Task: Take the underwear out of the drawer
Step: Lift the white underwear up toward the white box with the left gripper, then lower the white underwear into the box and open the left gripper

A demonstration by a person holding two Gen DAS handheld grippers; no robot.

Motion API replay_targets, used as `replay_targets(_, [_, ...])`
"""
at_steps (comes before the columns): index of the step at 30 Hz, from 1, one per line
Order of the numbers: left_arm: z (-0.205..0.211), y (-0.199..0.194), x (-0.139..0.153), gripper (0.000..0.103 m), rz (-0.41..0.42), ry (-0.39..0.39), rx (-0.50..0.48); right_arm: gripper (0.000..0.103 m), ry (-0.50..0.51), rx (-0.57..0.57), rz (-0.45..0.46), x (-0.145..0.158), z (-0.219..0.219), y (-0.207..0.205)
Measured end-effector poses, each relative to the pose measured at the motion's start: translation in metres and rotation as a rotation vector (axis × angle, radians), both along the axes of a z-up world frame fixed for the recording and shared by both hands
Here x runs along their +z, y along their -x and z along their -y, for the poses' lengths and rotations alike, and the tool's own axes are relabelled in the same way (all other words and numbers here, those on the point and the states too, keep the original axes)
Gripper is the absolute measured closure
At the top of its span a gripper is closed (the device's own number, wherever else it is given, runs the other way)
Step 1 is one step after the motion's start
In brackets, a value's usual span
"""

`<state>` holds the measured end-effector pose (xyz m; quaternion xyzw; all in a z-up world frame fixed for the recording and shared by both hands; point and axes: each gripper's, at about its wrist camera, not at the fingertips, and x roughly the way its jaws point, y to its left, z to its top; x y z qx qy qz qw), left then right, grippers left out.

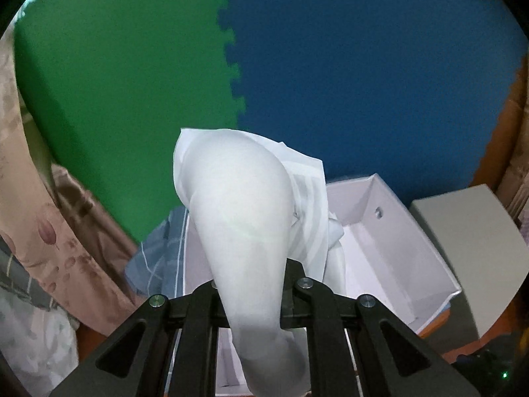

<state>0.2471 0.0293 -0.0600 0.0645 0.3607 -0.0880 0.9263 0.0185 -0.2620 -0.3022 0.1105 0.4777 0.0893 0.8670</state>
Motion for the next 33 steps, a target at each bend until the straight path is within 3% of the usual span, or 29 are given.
replay_targets(6, [0.000,-0.027,-0.043,0.094,-0.144,-0.006,0.038,0.011,0.010,0.009,0.001,0.000,-0.003,0.000])
replay_targets(14, [0.005,-0.041,-0.066,0.094,-0.236,-0.016,0.087,0.011,0.011,0.012,0.004,0.000,-0.003,0.001])
replay_targets(33, [0.001,-0.054,-0.091,0.093,-0.242,-0.093,0.162,0.011,0.025,0.024,0.003,0.000,-0.005,0.001])
